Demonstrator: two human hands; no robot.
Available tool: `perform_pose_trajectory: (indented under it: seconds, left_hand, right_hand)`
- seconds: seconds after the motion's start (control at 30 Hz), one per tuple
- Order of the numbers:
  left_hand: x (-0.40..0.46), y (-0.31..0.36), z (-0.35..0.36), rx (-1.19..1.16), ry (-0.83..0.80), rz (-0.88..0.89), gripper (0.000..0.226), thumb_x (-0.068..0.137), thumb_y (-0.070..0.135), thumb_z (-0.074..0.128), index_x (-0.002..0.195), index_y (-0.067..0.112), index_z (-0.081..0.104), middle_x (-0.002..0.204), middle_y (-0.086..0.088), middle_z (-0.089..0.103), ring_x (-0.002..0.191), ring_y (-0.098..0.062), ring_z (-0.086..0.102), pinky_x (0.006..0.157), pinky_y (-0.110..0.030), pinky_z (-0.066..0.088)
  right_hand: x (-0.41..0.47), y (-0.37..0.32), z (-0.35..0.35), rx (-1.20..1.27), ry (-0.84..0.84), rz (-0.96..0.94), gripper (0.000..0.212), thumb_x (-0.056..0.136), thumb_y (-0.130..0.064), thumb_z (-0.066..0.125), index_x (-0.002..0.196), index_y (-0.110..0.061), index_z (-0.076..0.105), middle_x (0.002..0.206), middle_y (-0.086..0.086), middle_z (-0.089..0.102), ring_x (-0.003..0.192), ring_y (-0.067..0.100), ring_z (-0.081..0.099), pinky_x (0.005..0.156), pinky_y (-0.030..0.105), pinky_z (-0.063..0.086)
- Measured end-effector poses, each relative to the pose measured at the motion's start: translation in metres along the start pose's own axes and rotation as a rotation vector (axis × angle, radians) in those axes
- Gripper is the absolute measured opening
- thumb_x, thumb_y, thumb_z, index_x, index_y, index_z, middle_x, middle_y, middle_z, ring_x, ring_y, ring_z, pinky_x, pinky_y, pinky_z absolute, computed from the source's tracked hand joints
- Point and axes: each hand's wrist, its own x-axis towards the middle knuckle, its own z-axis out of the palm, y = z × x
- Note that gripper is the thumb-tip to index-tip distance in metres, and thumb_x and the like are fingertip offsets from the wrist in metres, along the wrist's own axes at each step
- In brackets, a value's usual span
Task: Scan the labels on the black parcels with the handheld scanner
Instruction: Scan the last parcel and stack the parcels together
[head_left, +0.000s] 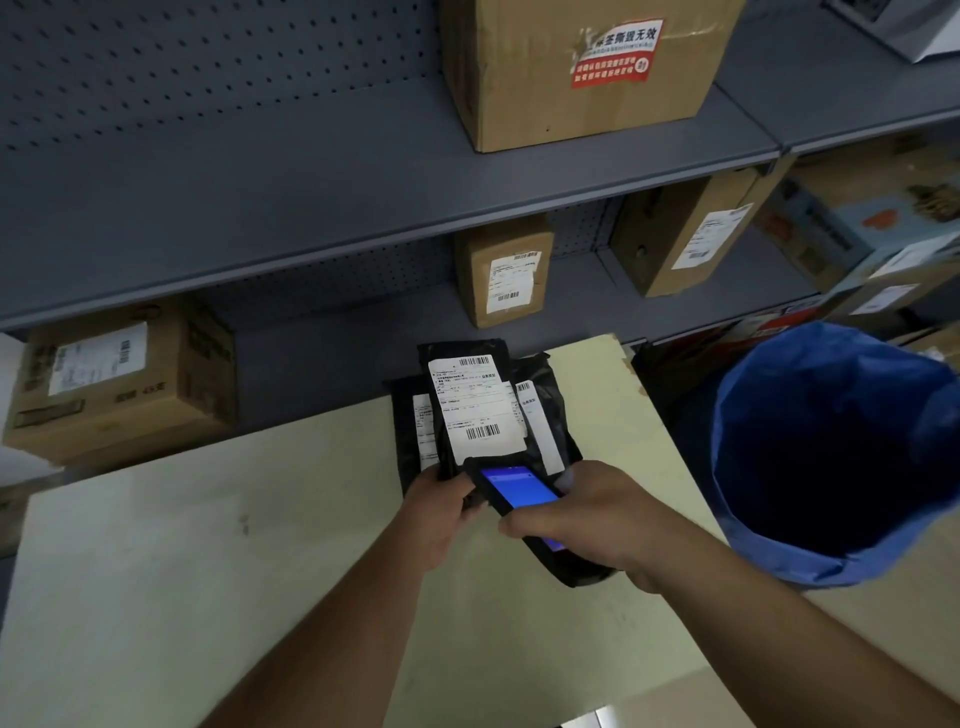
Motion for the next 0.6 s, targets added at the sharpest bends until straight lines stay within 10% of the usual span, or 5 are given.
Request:
perform_pose_trajectory:
  seconds: [0.37,0.6]
  left_hand:
    - [0.013,-0.007,0.009,0.060,0.046,-0.053,0.017,0.098,0.011,0.069,0.113,0.013,0.076,0.120,-0.014,0.080,0.120,-0.033,0.073,0.091,-0.039,0.063]
    - [0.013,-0.005,0.014,0.121,0.090,-0.070,0.014,0.099,0.008,0.064,0.108,0.010,0.076,0.113,-0.016,0.080,0.090,-0.023,0.076,0.077,-0.031,0.064]
  right_hand:
    - [0.004,0.009,-0.008,0.024,-0.009,0.000,0.045,0.066,-0.041,0.093,0.094,-0.010,0.078,0.076,0.000,0.072,0.065,0.014,0.067,0.063,0.026,0.050]
    - [0.006,0.013,-0.009,0.029,0.000,-0.012,0.045,0.066,-0.040,0.092,0.092,-0.006,0.080,0.071,-0.001,0.071,0.062,0.013,0.065,0.063,0.026,0.049]
